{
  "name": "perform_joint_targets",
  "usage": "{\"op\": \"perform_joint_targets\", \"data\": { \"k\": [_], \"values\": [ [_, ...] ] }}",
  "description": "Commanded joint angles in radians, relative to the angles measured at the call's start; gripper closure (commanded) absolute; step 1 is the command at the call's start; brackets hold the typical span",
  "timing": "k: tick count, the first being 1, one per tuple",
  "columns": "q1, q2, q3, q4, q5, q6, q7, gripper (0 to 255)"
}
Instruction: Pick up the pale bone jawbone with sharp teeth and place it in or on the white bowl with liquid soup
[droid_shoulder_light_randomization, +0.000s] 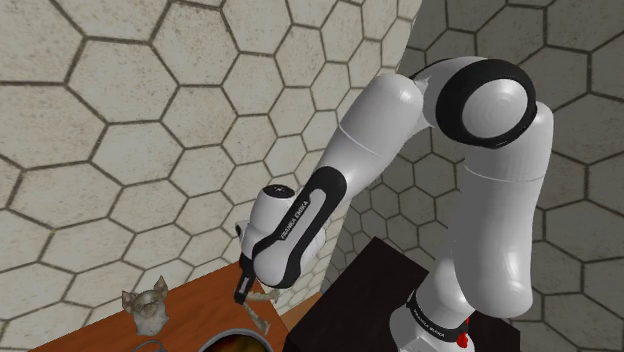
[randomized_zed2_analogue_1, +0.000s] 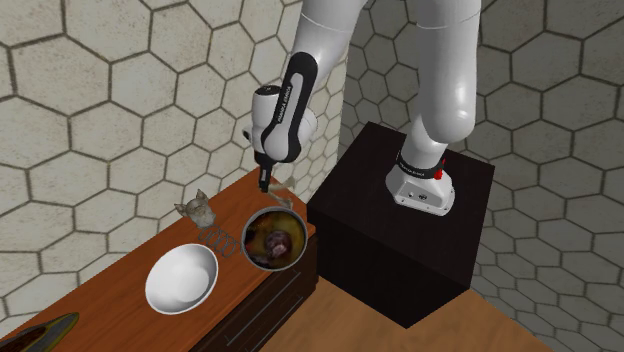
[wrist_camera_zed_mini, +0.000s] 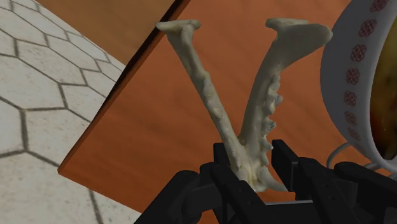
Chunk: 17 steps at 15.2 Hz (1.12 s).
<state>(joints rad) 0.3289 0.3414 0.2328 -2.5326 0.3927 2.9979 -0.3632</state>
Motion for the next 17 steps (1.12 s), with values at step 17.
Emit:
{"op": "perform_joint_targets", "data": {
  "k": [17],
  "values": [
    [0.025, -0.284, -0.042, -0.035, -0.071, -0.249, 0.096, 255]
  ]
}}
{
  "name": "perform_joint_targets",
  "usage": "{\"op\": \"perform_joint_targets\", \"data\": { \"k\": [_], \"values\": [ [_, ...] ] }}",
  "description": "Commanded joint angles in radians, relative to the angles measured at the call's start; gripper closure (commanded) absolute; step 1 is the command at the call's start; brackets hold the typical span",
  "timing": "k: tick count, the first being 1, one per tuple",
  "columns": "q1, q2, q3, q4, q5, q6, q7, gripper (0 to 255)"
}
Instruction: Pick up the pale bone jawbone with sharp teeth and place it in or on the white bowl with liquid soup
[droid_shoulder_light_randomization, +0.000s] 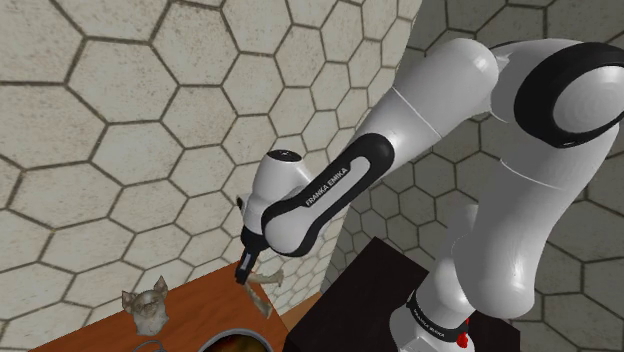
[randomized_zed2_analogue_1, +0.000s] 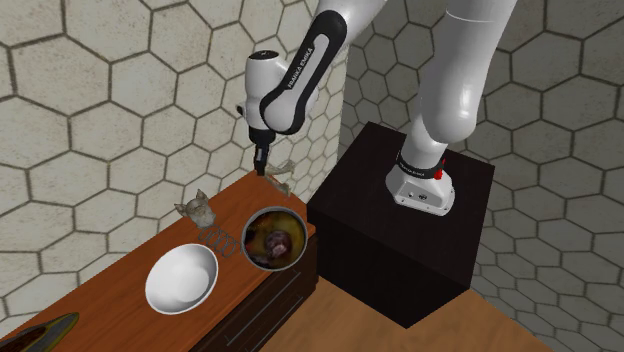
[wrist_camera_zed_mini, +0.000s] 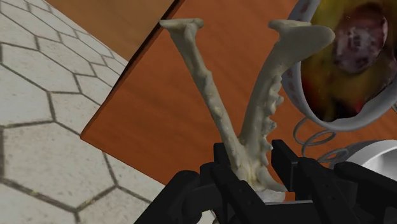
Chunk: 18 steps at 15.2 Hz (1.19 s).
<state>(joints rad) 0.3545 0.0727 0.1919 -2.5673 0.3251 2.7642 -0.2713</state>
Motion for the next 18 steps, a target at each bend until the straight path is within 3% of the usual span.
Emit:
{"op": "perform_joint_targets", "data": {
  "k": [1, 8, 13, 18],
  "values": [
    [-0.001, -0.018, -0.002, 0.000, -0.004, -0.019, 0.005, 255],
    [0.113, -0.012, 0.079, 0.004, -0.081, 0.014, 0.265, 255],
    [0.205, 0.023, 0.123, 0.048, -0.182, 0.021, 0.491, 255],
    [0.215, 0.095, 0.109, 0.046, -0.214, 0.093, 0.508, 255]
  ]
}}
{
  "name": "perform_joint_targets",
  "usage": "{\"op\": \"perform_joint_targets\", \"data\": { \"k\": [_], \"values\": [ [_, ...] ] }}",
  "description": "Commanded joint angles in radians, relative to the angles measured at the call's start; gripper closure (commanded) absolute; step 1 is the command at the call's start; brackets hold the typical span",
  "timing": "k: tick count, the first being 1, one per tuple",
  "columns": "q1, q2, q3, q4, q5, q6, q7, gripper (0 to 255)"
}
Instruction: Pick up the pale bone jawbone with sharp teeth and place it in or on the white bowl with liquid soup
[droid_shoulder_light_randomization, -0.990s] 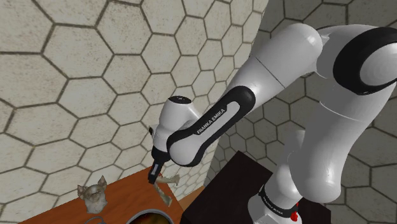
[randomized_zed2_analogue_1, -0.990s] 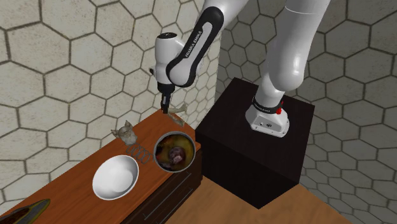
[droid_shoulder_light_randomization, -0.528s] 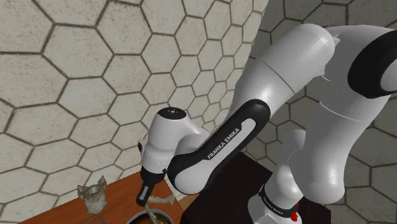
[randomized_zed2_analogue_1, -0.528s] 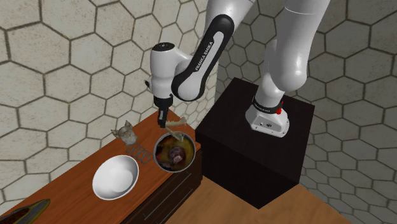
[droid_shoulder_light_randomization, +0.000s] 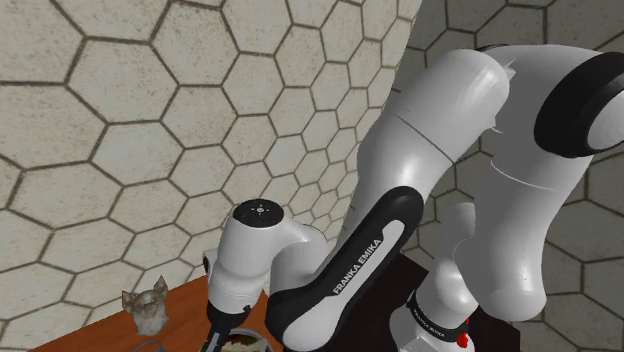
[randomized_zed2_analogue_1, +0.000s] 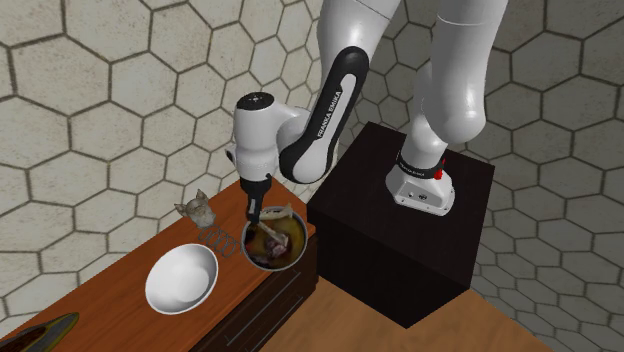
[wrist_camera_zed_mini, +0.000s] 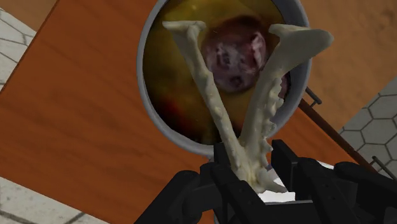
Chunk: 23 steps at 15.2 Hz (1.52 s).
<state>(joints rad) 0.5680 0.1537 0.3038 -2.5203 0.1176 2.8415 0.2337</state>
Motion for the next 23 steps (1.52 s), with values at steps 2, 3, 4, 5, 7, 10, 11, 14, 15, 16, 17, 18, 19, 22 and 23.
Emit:
{"op": "perform_joint_targets", "data": {
  "k": [2, 3, 4, 5, 7, 10, 11, 14, 15, 16, 17, 18, 19, 22, 23],
  "values": [
    [0.007, 0.044, -0.010, 0.000, -0.020, 0.044, 0.011, 255],
    [0.011, 0.059, -0.015, 0.001, -0.027, 0.057, 0.015, 255],
    [0.014, 0.074, -0.020, 0.002, -0.034, 0.071, 0.019, 255],
    [0.018, 0.089, -0.025, 0.004, -0.041, 0.085, 0.023, 255],
    [0.027, 0.120, -0.036, 0.007, -0.053, 0.111, 0.030, 255],
    [0.038, 0.153, -0.050, 0.012, -0.065, 0.139, 0.036, 255],
    [0.038, 0.153, -0.050, 0.012, -0.065, 0.139, 0.036, 255],
    [0.038, 0.153, -0.050, 0.012, -0.065, 0.139, 0.036, 255],
    [0.038, 0.153, -0.050, 0.012, -0.065, 0.139, 0.036, 255],
    [0.038, 0.153, -0.050, 0.012, -0.065, 0.139, 0.036, 255],
    [0.038, 0.153, -0.050, 0.012, -0.065, 0.139, 0.036, 255],
    [0.038, 0.153, -0.050, 0.012, -0.065, 0.139, 0.036, 0],
    [0.038, 0.153, -0.050, 0.012, -0.065, 0.139, 0.036, 0],
    [0.038, 0.153, -0.050, 0.012, -0.065, 0.139, 0.036, 0],
    [0.038, 0.153, -0.050, 0.012, -0.065, 0.139, 0.036, 0]
  ]
}}
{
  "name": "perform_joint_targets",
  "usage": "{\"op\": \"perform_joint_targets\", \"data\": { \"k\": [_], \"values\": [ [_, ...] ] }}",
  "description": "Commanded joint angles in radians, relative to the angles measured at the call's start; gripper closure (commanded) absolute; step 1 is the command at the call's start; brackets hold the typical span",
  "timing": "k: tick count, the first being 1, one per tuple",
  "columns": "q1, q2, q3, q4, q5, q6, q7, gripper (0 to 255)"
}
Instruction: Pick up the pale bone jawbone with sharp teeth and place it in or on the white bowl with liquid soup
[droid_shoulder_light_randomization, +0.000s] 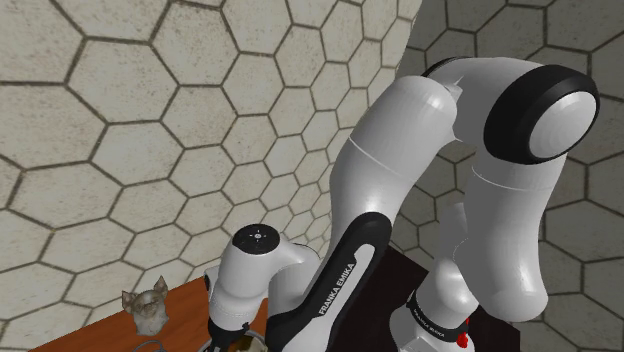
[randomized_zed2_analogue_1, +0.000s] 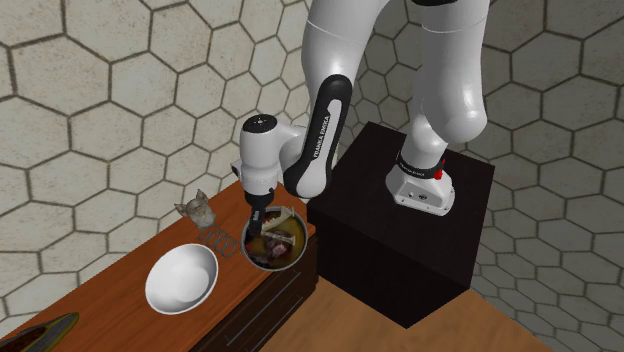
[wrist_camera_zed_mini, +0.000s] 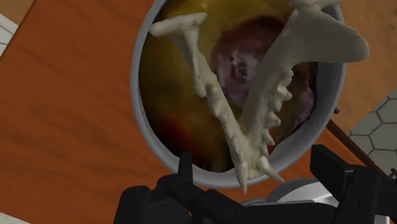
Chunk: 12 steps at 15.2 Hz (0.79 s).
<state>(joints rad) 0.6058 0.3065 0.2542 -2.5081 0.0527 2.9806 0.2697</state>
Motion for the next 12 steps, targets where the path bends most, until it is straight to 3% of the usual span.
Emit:
{"op": "perform_joint_targets", "data": {
  "k": [1, 4, 12],
  "values": [
    [-0.019, -0.042, 0.020, -0.013, 0.016, -0.029, -0.012, 0],
    [-0.064, -0.160, 0.068, -0.042, 0.077, -0.118, -0.055, 0],
    [-0.061, -0.160, 0.066, -0.042, 0.078, -0.118, -0.056, 0]
  ]
}}
